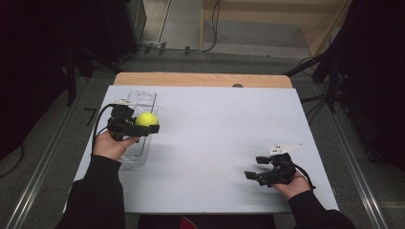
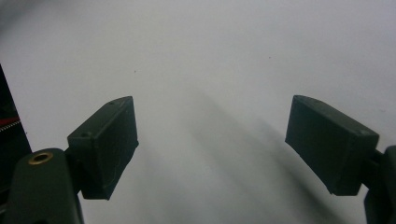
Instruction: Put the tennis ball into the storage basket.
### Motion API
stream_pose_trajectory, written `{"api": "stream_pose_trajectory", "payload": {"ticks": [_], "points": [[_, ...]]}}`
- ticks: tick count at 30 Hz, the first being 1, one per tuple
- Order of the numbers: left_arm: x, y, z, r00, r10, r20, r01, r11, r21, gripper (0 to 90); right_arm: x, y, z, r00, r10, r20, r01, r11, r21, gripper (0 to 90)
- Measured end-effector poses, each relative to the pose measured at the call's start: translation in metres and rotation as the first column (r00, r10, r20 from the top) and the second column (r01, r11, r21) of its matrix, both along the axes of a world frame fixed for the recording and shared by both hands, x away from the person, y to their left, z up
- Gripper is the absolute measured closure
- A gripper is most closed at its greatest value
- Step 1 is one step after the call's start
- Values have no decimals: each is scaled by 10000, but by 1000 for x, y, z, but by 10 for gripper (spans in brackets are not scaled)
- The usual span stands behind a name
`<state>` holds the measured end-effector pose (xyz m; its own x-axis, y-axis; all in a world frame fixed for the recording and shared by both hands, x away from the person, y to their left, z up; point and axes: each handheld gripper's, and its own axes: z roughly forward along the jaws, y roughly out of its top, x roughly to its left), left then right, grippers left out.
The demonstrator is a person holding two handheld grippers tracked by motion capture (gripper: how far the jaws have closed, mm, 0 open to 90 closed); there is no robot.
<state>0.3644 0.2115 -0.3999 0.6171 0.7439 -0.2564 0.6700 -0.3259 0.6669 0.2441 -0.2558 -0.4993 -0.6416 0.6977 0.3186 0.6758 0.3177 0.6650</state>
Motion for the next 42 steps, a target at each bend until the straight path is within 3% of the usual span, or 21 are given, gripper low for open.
{"api": "stream_pose_trajectory", "payload": {"ticks": [24, 42], "points": [[6, 37, 2, 9931, 1168, 82, -1168, 9932, 20, 260, 0, 0, 0, 10000, 8, 14, -8, 10000, -20, 150], [10, 42, -6, 9886, 1508, -18, -1508, 9884, 193, 259, 0, 0, 0, 10000, 22, -7, -22, 10000, -32, 149]]}}
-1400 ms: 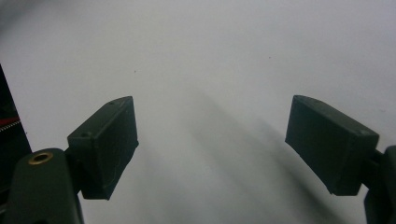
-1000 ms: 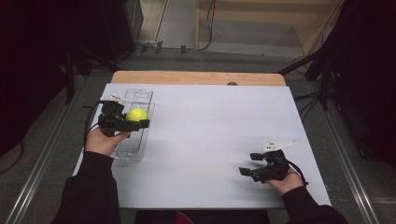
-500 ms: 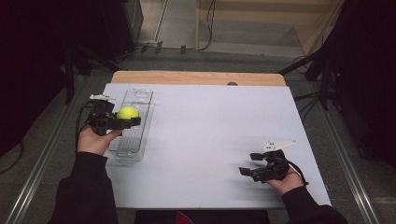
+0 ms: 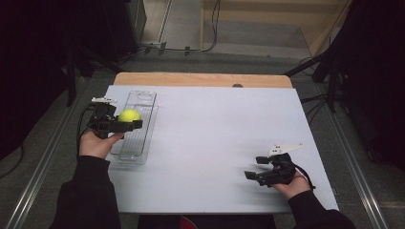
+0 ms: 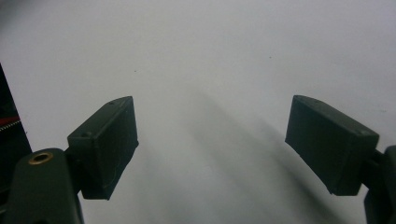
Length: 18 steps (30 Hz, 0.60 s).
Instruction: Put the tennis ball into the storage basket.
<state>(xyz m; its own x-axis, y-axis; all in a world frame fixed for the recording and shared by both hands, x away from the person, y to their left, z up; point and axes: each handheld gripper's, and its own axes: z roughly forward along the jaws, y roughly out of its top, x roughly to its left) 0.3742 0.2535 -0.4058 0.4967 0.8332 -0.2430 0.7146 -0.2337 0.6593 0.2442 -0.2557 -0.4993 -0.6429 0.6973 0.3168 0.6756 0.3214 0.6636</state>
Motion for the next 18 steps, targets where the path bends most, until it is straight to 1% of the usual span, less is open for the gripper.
{"api": "stream_pose_trajectory", "payload": {"ticks": [6, 10, 18], "points": [[1, 1, -4, 10000, 79, -54, -78, 10000, 55, 257, 0, 0, 0, 10000, -8, 5, 8, 10000, -4, 149], [2, 0, -8, 9998, 99, -162, -98, 9999, 56, 257, 0, 0, 0, 10000, -12, 25, 12, 10000, -11, 149], [5, -2, -16, 9995, 106, -299, -100, 9997, 204, 255, 0, 0, 0, 10000, -16, 28, 16, 10000, -14, 150]]}}
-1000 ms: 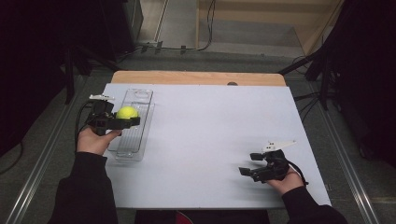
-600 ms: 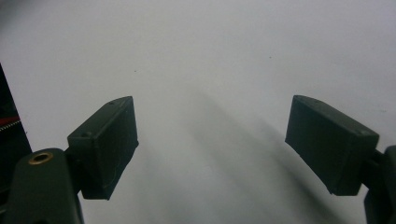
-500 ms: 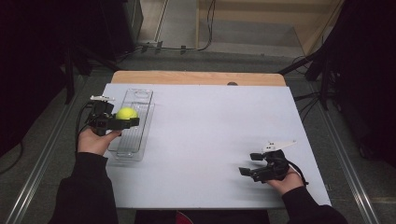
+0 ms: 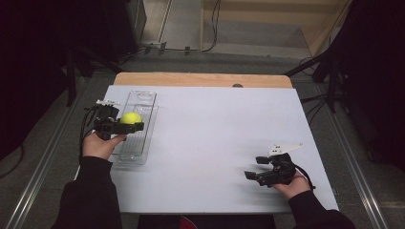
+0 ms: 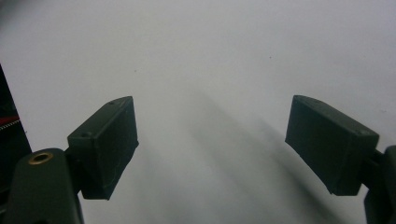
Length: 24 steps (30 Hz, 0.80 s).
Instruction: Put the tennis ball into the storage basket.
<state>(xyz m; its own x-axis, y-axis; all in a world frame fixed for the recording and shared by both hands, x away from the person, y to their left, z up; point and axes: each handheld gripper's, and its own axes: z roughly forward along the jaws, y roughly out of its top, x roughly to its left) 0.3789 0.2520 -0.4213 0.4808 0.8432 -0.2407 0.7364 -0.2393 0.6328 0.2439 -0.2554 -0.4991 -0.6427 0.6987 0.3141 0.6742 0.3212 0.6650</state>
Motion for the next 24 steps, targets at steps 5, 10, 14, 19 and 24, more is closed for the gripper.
{"api": "stream_pose_trajectory", "payload": {"ticks": [5, 10, 14, 19, 24], "points": [[1, 0, -4, 10000, 51, -67, -51, 10000, -5, 254, 0, 0, 0, 10000, 6, -24, -6, 10000, 5, 149], [2, 1, -8, 9998, 146, -163, -146, 9999, 20, 253, 0, 0, 0, 10000, 25, -18, -25, 10000, 11, 149], [2, 0, -8, 9998, 145, -137, -144, 9999, 62, 253, 0, 0, 0, 10000, 24, 12, -24, 10000, 11, 149], [1, -1, -6, 9998, 203, -11, -203, 9998, 32, 238, 0, 0, 0, 10000, 14, 0, -14, 10000, -1, 149], [1, 5, 0, 9995, 322, 71, -317, 9976, -612, 146, 0, 0, 0, 10000, 34, 15, -34, 10000, 34, 150]]}}
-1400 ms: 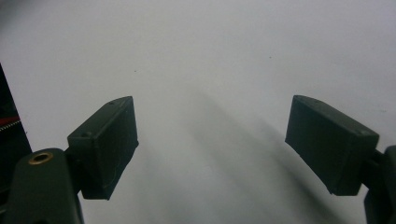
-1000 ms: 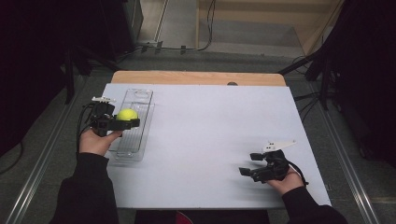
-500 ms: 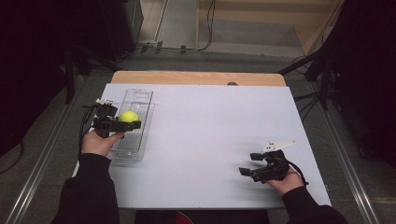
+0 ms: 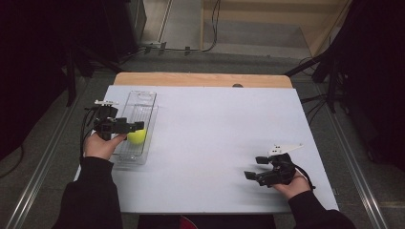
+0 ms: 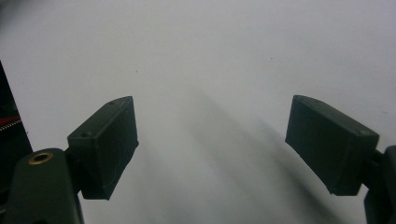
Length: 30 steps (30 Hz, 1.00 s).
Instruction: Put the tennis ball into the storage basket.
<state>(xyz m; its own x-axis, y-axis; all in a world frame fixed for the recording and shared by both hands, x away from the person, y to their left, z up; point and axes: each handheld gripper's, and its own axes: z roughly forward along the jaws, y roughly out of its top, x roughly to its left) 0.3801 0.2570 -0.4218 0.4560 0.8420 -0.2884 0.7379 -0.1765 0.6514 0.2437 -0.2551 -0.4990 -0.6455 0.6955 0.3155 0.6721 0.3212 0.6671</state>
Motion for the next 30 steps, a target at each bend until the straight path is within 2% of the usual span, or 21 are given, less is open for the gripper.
{"api": "stream_pose_trajectory", "payload": {"ticks": [6, 14, 17, 21, 27, 30], "points": [[-4, -3, 8, 9998, -187, 92, 186, 9997, 156, 148, 0, 0, 0, 10000, -1, 3, 1, 10000, 31, 149], [-14, -17, 21, 9958, -869, 290, 870, 9962, -15, 153, 1, 0, 0, 10000, -82, -11, 83, 9998, 187, 149], [-18, -22, 23, 9931, -1137, 299, 1141, 9934, -117, 155, 3, 0, -1, 9998, -176, -44, 178, 9992, 349, 149], [-24, -30, 22, 9897, -1395, 320, 1401, 9900, -161, 162, 5, 1, 0, 9991, -298, -312, 314, 9983, 497, 149], [-34, -42, 20, 9816, -1892, 243, 1886, 9817, 249, 162, 7, 6, 4, 9997, -80, -210, 93, 9979, 643, 149], [-38, -45, 20, 9791, -2013, 276, 2012, 9795, 58, 162, 8, 9, 3, 9997, 103, -239, -88, 9979, 638, 149]]}}
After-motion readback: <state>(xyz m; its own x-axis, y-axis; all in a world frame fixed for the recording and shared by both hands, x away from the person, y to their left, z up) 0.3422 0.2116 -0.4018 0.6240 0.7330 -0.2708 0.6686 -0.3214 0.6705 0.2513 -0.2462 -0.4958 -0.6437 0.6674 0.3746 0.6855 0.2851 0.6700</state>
